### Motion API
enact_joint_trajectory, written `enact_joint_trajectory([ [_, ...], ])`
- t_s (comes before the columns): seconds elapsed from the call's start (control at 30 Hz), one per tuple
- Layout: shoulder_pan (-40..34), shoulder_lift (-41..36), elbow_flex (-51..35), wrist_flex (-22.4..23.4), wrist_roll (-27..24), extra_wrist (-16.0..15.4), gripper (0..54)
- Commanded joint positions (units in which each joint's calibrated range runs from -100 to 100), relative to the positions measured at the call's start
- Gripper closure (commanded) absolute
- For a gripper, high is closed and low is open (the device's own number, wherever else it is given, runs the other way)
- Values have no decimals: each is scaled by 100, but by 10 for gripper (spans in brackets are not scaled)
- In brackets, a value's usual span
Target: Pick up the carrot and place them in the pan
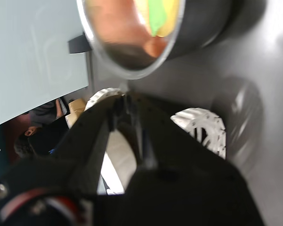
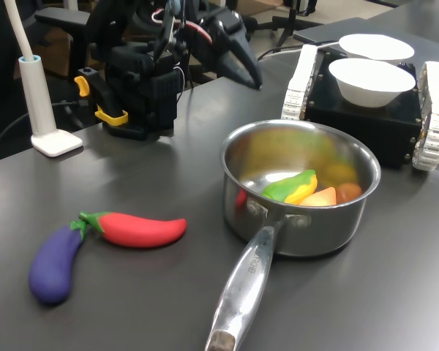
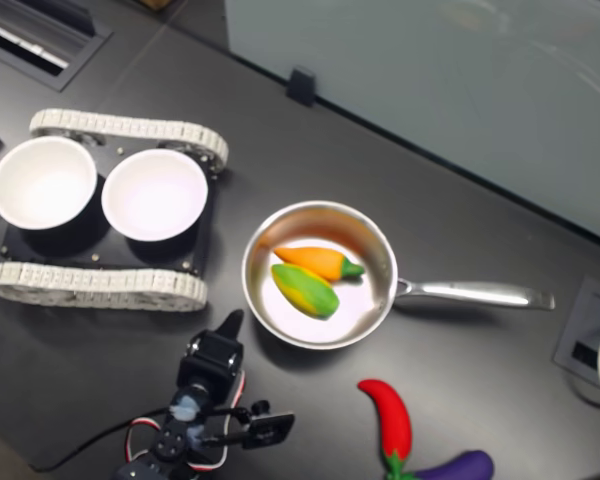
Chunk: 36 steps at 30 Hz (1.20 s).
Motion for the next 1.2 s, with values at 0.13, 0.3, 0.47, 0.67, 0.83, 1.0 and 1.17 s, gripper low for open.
enact_joint_trajectory([
  [0.13, 91, -58, 536, 19, -29, -73, 534],
  [0.3, 125, -58, 1127, -168, -54, -73, 534],
  [0.47, 79, -58, 1590, -424, -103, -73, 534],
  [0.67, -1, -58, 1881, -552, -73, -65, 534],
  [0.83, -24, -58, 1945, -569, -68, -48, 534],
  [1.0, -24, -58, 1981, -561, -49, -39, 534],
  [1.17, -173, -58, 2108, -663, -15, -23, 534],
])
